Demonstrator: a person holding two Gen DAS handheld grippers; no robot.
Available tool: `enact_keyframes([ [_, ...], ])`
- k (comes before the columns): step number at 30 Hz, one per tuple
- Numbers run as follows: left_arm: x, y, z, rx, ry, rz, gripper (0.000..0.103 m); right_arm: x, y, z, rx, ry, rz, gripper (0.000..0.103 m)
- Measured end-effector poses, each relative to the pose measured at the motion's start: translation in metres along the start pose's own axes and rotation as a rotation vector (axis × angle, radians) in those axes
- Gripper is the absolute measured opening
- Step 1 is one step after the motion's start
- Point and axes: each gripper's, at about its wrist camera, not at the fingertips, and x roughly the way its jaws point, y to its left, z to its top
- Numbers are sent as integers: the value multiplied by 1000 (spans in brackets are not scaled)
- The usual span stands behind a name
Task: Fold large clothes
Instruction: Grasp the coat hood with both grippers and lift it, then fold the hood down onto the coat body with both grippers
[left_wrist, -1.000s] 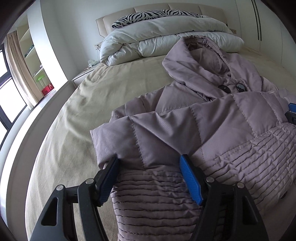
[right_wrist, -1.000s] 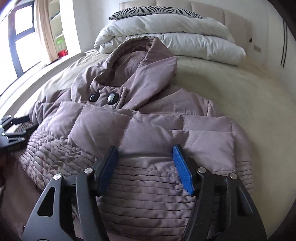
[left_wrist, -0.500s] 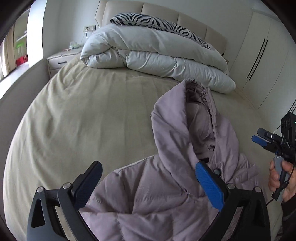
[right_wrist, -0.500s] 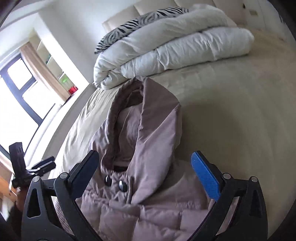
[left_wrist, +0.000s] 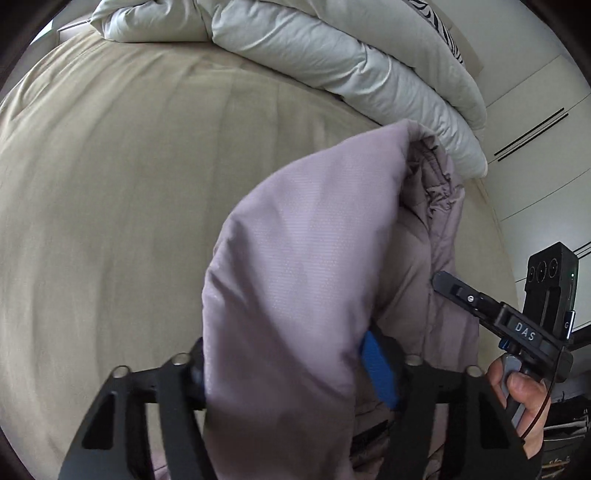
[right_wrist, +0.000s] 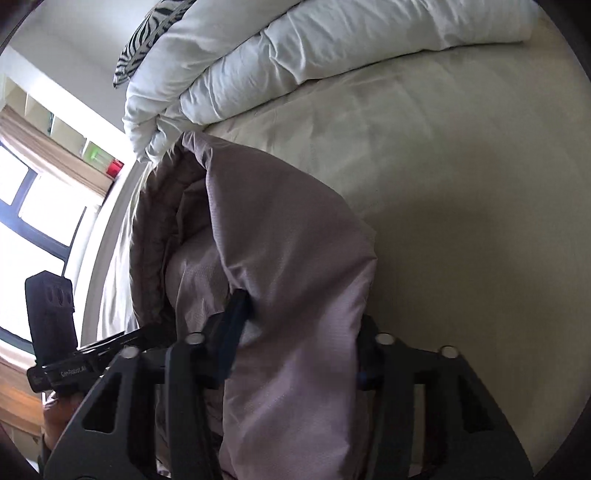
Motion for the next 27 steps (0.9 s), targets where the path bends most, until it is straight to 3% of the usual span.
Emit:
enact_keyframes([
  [2, -12, -9, -5, 47, -39, -1, 23, -6, 9, -2, -47, -30, -3, 21],
  [4, -31, -8, -12, 38, -81, -36, 19, -23, 14, -7, -61, -77, 6, 14],
  [8, -92, -19, -40, 107, -190, -39, 17, -71, 30, -24, -124, -173, 20, 10],
  [11, -138, -44, -81, 171, -258, -56, 16, -117, 45, -48, -199, -236, 48, 10],
  [15, -171, -78, -145, 231, -304, -37, 16, -179, 52, -99, -251, -294, 111, 10],
  [20, -180, -97, -225, 234, -297, -29, 12, -226, 46, -185, -277, -290, 101, 9],
  [22, -174, -92, -252, 218, -266, -11, 12, -228, 36, -224, -260, -251, 96, 9],
  [27, -152, -69, -300, 169, -173, 85, 12, -206, -3, -303, -183, -136, -19, 9],
])
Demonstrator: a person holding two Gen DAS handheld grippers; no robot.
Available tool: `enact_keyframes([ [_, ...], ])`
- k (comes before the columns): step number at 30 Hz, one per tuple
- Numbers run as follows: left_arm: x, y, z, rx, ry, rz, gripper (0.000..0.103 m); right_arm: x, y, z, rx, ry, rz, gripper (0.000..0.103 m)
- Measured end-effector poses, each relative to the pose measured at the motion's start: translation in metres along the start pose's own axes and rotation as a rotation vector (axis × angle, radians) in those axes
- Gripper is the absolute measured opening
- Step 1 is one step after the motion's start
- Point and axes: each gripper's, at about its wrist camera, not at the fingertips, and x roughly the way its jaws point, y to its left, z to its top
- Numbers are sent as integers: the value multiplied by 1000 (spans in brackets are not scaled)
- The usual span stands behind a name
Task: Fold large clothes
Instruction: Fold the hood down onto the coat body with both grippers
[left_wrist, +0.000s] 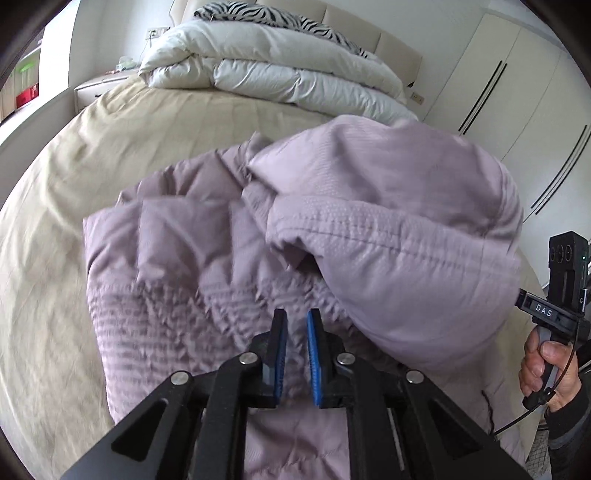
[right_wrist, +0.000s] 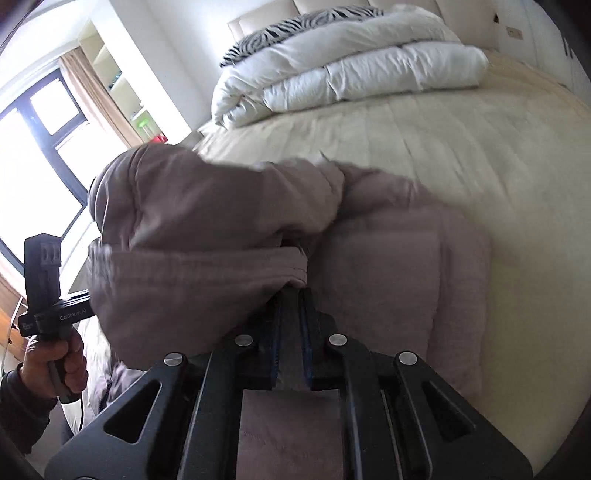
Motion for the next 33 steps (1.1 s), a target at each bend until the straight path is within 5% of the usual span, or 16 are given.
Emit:
enact_keyframes([
  [6, -30, 9, -32, -44, 29, 54, 21, -39, -16, -58, 71, -10, -75, 10],
  [10, -72, -25, -10, 66, -142, 95, 46, -70, 9, -52, 14, -92, -48, 10],
  [14, -89, -62, 36, 152, -291, 72, 55, -74, 47, -19, -25, -145, 41, 10],
  [19, -20, -70, 72, 195, -150, 134, 58, -35, 76, 11, -67, -95, 24, 12],
  [23, 31, -52, 44, 197, -7, 193, 58, 3, 68, 12, -26, -1, -8, 12],
  [33, 75, -36, 16, 215, -4, 193, 58, 59, 40, -11, 1, 29, 11, 12],
])
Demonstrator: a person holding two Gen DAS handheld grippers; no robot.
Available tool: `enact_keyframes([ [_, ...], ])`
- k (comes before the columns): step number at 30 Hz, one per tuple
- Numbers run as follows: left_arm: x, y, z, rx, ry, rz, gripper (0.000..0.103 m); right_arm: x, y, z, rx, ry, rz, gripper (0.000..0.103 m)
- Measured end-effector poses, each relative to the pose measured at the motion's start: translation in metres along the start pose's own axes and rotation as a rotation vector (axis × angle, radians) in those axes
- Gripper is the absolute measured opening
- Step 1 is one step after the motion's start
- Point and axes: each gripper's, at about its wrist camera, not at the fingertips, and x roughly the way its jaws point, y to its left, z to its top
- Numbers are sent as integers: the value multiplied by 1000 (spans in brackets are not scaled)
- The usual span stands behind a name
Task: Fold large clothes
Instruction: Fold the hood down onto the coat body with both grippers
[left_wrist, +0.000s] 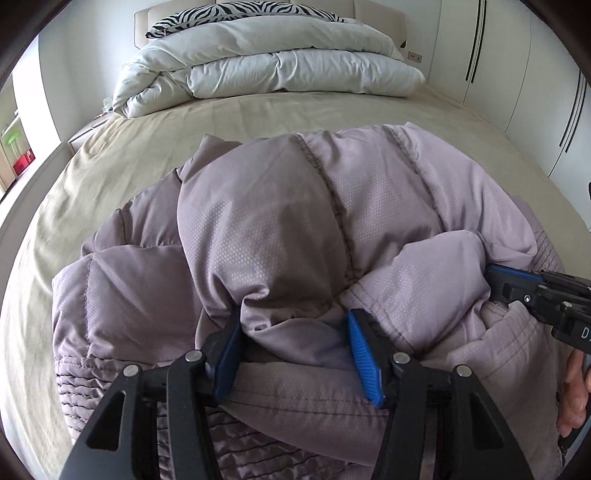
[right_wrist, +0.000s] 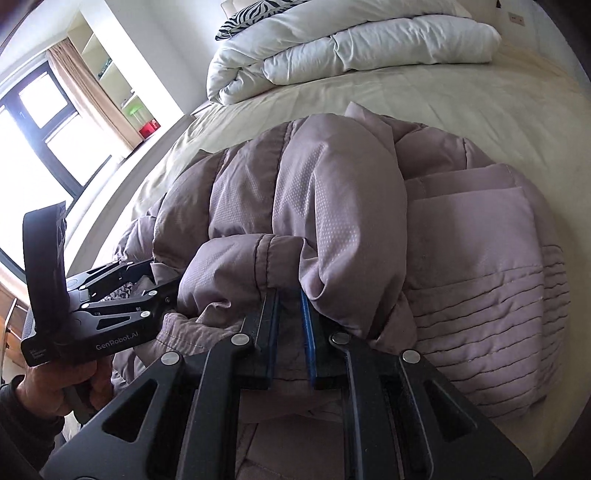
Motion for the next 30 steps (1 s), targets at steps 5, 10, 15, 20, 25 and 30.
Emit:
enact_keyframes([
  [5, -15, 5, 2, -31, -26, -24, 57, -15, 6, -1, -27, -35, 5, 12],
  [10, -50, 10, -3, -76, -104, -7, 57, -64, 19, 18, -27, -206, 95, 87],
  [15, -28, 10, -12, -77, -56, -7, 60, -38, 19, 30, -30, -146, 27, 100],
  [20, -16, 11, -15, -72, -72, -10, 63, -5, 6, 20, -37, -80, -49, 85],
  [25, -7, 11, -17, -78, -87, -16, 63, 17, 16, 9, -178, -65, -176, 83],
  [30, -45, 18, -17, -131, -81, -54, 63, -2, 30, 8, -188, -71, -236, 83],
])
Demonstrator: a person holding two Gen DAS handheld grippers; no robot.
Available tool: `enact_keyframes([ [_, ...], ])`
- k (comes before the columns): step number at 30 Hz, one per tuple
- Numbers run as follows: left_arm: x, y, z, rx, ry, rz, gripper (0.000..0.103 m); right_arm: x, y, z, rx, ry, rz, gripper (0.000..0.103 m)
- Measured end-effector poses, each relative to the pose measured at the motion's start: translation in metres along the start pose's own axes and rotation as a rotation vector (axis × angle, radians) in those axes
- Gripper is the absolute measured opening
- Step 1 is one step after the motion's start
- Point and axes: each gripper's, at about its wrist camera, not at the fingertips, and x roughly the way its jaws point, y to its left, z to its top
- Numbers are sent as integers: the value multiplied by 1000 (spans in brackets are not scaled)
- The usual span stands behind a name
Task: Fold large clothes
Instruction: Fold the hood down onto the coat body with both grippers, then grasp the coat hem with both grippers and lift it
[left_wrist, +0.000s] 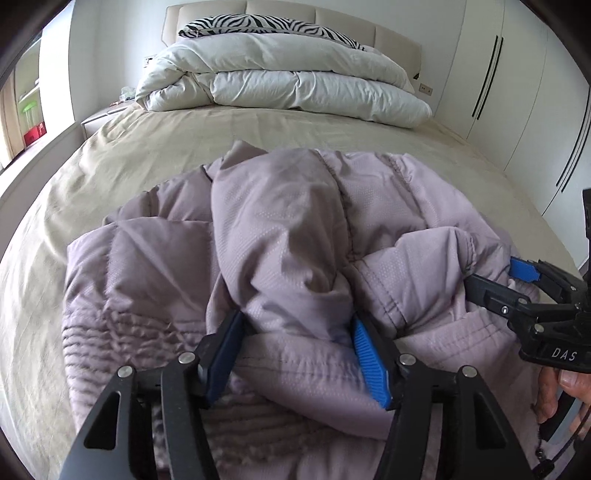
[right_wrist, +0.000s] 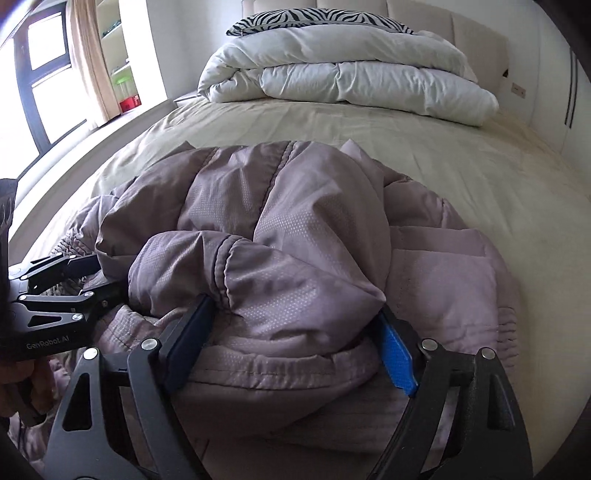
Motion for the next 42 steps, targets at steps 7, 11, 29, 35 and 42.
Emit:
enact_keyframes([
  [7, -136, 24, -71, -46, -67, -90, 92, -135, 0, -44, 3, -134, 165, 85],
  [11, -194, 54, -145, -108, 9, -123, 98, -200, -9, -103, 19, -90, 237, 85],
  [29, -218, 112, -368, -595, 352, -338, 97, -304, -103, -345, 390, 172, 251, 85],
  [35, -219, 107, -363, -575, 382, -406, 80, -310, -122, -377, 484, 229, 257, 85],
  [42, -218, 102, -367, -551, 400, -435, 66, -298, -119, -382, 522, 290, 332, 85],
])
